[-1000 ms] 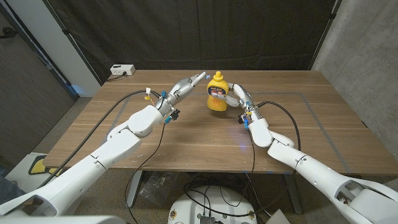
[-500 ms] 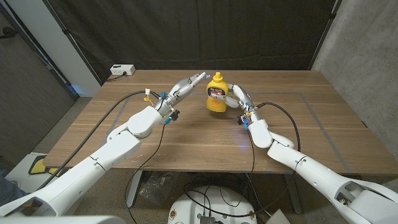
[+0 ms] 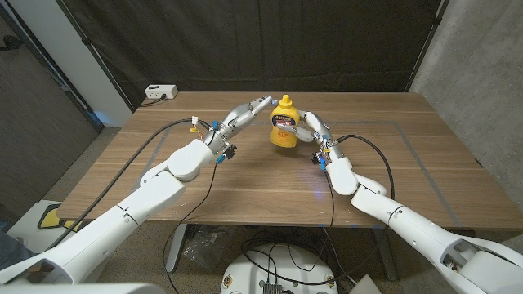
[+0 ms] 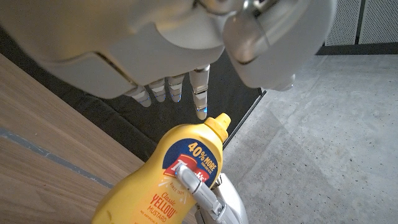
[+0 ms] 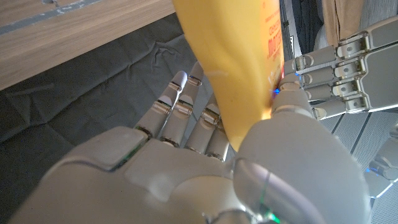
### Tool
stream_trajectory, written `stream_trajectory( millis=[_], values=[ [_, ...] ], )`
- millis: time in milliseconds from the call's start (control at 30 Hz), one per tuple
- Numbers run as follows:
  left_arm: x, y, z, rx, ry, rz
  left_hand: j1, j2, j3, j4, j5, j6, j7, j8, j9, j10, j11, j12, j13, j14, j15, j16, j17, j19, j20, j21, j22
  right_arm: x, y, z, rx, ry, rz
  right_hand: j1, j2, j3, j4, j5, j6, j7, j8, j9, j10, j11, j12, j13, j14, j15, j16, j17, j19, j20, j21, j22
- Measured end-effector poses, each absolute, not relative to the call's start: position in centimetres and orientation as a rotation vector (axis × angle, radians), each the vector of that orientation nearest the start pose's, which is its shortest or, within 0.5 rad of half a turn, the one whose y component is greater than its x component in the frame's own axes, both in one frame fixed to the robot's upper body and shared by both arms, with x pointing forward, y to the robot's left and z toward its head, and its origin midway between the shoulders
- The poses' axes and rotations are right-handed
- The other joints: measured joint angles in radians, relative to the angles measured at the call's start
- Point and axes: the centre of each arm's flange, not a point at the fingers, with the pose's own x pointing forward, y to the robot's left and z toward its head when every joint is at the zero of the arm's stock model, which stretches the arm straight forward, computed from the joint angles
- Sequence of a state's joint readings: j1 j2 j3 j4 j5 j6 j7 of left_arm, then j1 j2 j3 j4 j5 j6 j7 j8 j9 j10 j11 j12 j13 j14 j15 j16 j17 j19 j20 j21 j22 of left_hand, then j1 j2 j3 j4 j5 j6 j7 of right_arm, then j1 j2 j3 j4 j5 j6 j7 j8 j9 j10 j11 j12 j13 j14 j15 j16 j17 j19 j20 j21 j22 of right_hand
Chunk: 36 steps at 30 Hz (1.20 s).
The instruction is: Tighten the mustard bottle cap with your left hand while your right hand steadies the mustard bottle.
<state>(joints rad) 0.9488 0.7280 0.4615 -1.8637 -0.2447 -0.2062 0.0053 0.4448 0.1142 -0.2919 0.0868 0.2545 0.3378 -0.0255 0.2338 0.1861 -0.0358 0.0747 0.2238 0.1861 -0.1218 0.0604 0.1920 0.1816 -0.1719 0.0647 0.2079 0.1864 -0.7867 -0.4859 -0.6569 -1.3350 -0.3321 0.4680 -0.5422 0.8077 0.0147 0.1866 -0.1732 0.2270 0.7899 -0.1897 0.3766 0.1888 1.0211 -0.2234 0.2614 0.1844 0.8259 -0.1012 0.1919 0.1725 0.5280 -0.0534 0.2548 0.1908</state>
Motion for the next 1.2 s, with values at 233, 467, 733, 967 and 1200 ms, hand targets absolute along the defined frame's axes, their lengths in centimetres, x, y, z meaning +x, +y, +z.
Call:
stream_trajectory(
  millis=[233,467,733,967,1200],
  values=[
    [53.2,17.3,2.1,0.526,-0.838,-0.459,0.0,0.0,0.0,0.0,0.0,0.005,-0.005,0.0,0.0,0.001,-0.009,0.0,0.0,-0.005,-0.005,0.0,0.0,0.0,0.0,0.0,0.0,60.2,-14.7,-3.8,-0.714,-1.06,0.062,-0.001,0.001,0.0,0.0,0.0,0.0,0.0,0.0,0.0,0.0,0.0,0.0,0.0,0.002,0.002,0.0,0.0,0.0,0.0,-0.004,0.0],
    [53.2,17.1,2.3,0.533,-0.842,-0.466,0.0,0.0,0.0,0.0,0.0,0.002,-0.008,0.0,0.0,0.001,-0.009,0.0,0.0,-0.005,-0.005,0.0,0.0,0.0,0.0,0.0,0.0,60.2,-14.7,-3.8,-0.717,-1.062,0.063,-0.001,0.001,0.0,0.0,-0.001,0.0,0.0,-0.002,0.0,0.0,0.0,0.0,0.0,0.002,0.002,0.0,0.0,0.0,0.0,-0.004,0.0],
    [53.4,16.9,2.4,0.537,-0.841,-0.475,0.0,0.0,0.0,0.0,-0.008,0.013,-0.008,0.0,0.0,0.003,-0.015,0.0,0.0,-0.005,-0.005,0.0,0.0,0.0,0.0,0.0,0.0,60.2,-14.7,-3.8,-0.72,-1.063,0.063,-0.001,0.001,0.0,0.0,-0.001,0.0,0.0,-0.003,-0.001,0.0,0.0,-0.004,-0.001,0.002,0.002,-0.004,0.0,0.0,0.0,-0.004,0.0],
    [54.1,16.4,2.5,0.537,-0.829,-0.495,0.001,0.001,0.0,0.0,-0.008,0.016,-0.005,-0.001,-0.001,0.002,-0.016,0.0,0.0,-0.005,-0.005,0.0,0.0,0.0,0.0,0.0,0.0,60.0,-14.5,-3.8,-0.721,-1.071,0.069,-0.001,0.001,0.0,0.0,-0.001,0.008,0.003,-0.004,-0.001,0.004,0.003,-0.004,-0.001,0.002,0.002,-0.004,0.0,0.0,0.0,-0.004,0.0],
    [54.7,15.7,2.7,0.539,-0.826,-0.52,0.003,0.003,0.0,0.0,-0.008,0.016,-0.005,-0.001,-0.001,0.005,-0.02,0.0,0.0,0.0,-0.011,0.0,0.0,0.0,0.0,0.0,0.0,59.8,-14.3,-3.8,-0.717,-1.078,0.076,-0.001,0.001,0.0,0.0,-0.004,0.009,0.002,-0.006,-0.001,0.006,0.001,-0.004,0.0,0.002,0.002,-0.004,0.0,0.0,0.0,-0.004,0.0]
  ],
)
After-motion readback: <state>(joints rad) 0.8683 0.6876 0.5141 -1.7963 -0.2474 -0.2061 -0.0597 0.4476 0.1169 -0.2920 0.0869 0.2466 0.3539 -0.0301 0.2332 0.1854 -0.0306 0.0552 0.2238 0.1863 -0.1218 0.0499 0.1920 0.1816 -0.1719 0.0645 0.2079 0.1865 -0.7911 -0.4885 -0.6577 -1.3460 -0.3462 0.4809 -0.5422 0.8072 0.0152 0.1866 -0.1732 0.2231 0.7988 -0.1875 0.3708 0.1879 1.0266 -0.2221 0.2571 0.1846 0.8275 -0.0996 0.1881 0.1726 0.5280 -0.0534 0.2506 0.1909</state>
